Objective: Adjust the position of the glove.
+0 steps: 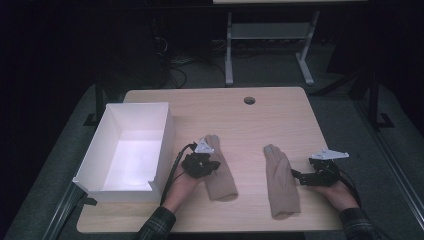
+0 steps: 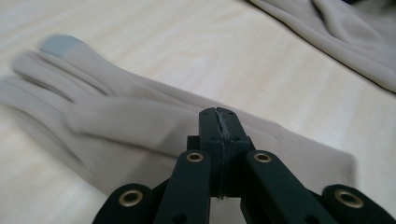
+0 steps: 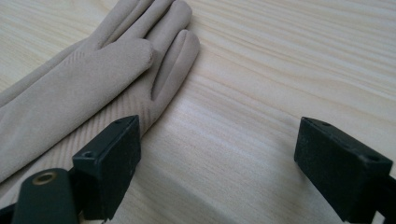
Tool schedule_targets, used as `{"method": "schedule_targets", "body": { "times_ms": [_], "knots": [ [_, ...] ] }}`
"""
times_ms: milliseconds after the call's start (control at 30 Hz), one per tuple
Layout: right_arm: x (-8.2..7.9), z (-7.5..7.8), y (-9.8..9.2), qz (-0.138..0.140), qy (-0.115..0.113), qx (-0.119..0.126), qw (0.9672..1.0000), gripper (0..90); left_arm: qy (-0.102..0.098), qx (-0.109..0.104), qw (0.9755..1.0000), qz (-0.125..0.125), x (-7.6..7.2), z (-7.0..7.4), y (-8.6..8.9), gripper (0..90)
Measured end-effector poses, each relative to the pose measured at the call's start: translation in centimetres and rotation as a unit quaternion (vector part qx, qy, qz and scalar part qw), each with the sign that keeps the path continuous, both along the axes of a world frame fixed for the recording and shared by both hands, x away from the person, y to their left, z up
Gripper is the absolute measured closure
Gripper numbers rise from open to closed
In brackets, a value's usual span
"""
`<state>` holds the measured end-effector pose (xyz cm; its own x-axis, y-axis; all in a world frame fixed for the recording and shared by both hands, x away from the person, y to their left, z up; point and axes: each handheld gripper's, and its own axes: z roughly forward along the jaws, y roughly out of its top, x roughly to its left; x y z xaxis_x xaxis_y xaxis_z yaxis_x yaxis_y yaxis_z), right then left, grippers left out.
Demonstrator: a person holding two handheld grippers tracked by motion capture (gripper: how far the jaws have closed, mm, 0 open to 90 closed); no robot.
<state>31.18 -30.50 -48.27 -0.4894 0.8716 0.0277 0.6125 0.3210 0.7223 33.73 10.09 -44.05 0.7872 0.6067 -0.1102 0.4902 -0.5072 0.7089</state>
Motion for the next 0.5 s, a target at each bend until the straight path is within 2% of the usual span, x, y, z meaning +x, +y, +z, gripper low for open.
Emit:
{"method": "schedule_targets", "body": {
  "times_ms": [33,233,433,467,500],
  "knots": [
    [0.0,0.0,0.0,0.001,-0.001,-0.001,1.0000,14.2,-0.002,-0.003,1.0000,0.009,0.7,0.0,-0.1,89.7],
    [0.0,0.0,0.0,0.000,0.000,0.000,1.0000,14.2,0.002,-0.008,0.9999,0.013,2.7,-0.5,-1.2,89.8],
    [0.0,0.0,0.0,0.001,0.000,0.000,1.0000,14.2,0.004,0.009,0.9999,0.013,3.7,-1.5,-2.2,89.7],
    [0.0,0.0,0.0,0.001,0.001,0.000,1.0000,14.2,0.010,0.021,0.9997,0.012,3.9,-2.0,-2.4,89.7],
    [0.0,0.0,0.0,0.001,0.001,0.000,1.0000,14.2,0.015,0.023,0.9996,0.010,4.0,-2.3,-2.5,89.7]
  ]
}}
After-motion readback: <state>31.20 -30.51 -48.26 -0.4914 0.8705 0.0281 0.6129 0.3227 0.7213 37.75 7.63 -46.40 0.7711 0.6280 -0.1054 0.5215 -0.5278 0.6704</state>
